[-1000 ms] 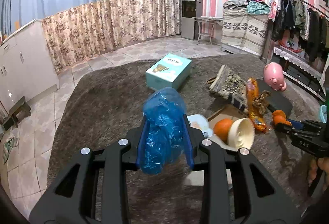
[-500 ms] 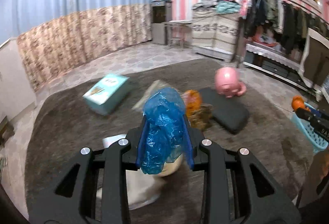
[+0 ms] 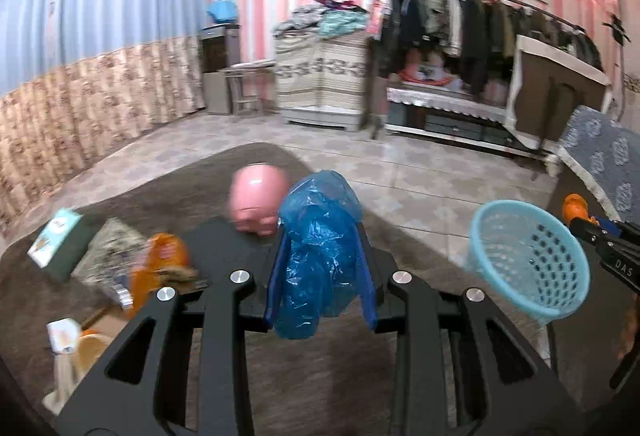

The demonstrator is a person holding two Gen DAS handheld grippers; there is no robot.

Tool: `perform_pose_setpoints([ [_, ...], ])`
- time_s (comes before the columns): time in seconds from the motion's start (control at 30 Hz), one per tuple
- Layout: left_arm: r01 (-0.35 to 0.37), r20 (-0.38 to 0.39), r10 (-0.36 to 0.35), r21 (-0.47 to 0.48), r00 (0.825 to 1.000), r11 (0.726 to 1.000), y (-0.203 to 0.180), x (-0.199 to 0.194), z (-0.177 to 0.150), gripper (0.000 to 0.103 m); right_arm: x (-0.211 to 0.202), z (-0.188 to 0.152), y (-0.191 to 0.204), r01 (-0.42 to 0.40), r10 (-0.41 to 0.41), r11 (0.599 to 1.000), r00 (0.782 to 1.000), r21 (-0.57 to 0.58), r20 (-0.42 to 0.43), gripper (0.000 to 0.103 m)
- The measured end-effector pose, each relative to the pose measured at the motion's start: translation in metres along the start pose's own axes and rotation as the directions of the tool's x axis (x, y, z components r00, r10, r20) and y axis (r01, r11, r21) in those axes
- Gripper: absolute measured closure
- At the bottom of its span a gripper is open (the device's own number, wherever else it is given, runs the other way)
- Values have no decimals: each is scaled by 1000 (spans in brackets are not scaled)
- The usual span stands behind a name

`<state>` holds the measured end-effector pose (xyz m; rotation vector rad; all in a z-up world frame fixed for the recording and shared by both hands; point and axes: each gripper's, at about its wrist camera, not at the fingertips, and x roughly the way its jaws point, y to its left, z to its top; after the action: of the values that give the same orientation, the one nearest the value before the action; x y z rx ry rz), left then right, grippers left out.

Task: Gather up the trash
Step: 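Carry the blue bag and orange peel over the blue basket, then open the right tool to drop the peel while the left tool releases the bag into the basket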

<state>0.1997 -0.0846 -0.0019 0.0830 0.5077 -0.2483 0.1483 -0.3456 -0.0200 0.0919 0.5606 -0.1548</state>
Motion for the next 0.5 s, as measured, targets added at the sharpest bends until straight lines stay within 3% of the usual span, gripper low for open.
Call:
perform_pose_setpoints([
  [0.2, 96, -13, -95, 31, 995, 995, -60, 28, 11, 73, 5, -9, -61, 147, -148, 986, 989, 84, -4, 76],
  [0.5, 205, -56, -202, 50, 978, 977, -129, 68, 7, 73, 26, -20, -101, 194, -190, 970, 981, 144, -41, 76],
])
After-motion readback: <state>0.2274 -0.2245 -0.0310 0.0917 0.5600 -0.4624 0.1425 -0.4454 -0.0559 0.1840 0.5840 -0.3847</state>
